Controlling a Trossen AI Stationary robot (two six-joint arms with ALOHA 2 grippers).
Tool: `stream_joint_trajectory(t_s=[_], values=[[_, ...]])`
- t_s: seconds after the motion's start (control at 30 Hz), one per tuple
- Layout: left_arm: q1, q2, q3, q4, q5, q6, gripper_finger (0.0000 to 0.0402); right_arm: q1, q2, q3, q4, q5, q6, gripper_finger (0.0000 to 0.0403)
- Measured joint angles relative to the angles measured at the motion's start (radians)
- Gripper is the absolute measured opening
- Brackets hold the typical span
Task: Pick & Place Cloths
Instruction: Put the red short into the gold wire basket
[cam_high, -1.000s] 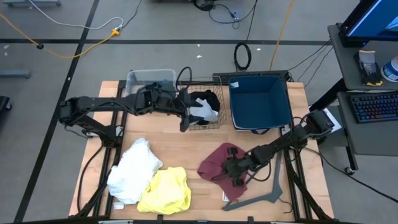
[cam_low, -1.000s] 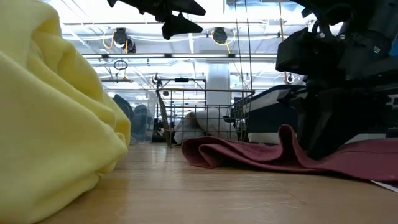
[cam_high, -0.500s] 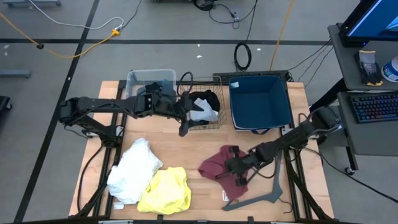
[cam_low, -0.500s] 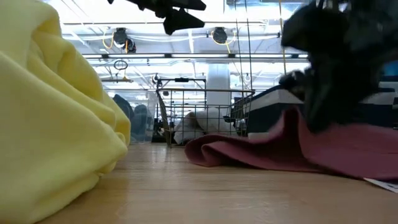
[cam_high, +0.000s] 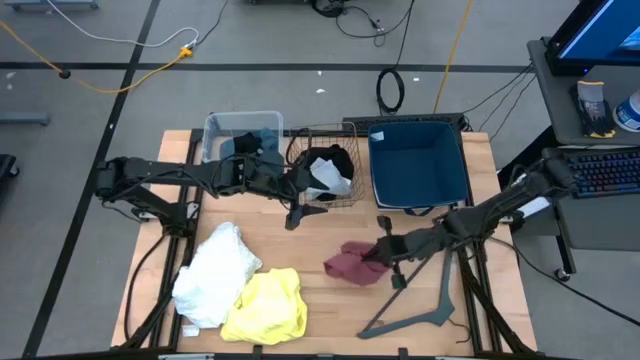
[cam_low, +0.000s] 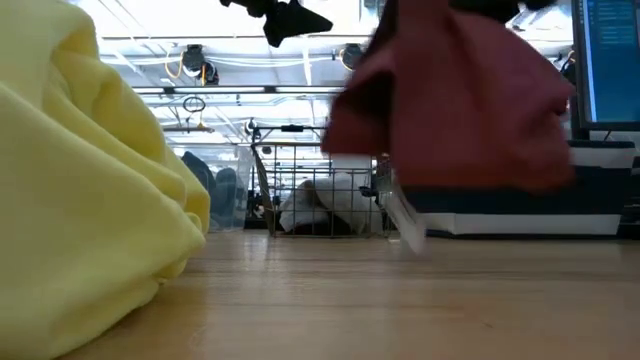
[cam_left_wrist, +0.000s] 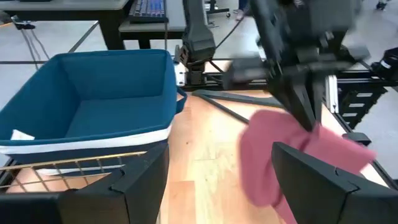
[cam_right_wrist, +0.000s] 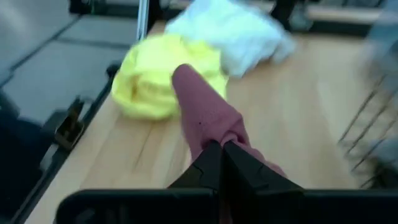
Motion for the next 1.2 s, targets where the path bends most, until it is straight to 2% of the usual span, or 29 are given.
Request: stream_joint_trajectory(t_s=[0.2, 0.4, 0.67, 0.87, 1.2], values=[[-0.037, 0.0, 0.0, 0.003, 0.001, 0.002, 0.0282, 0.0, -0.092, 0.0, 0.068, 0.112, -0.088, 0.0001], [-0.075, 0.011, 0.0, 0.055, 0.001, 0.002, 0.0283, -0.001, -0.107, 0.0, 0.188, 0.203, -0.21, 0.0], [-0.101, 0.053, 0.001, 0.206, 0.001, 0.024, 0.0283, -0.016, -0.078, 0.001, 0.316, 0.212, -0.312, 0.0], [-0.102, 0.095, -0.001, 0.24, 0.004, 0.019, 0.0283, -0.037, -0.044, 0.001, 0.39, 0.211, -0.369, 0.0], [-0.102, 0.213, -0.001, 0.365, 0.166, 0.009, 0.0283, -0.07, -0.02, 0.002, 0.431, 0.205, -0.397, 0.0]])
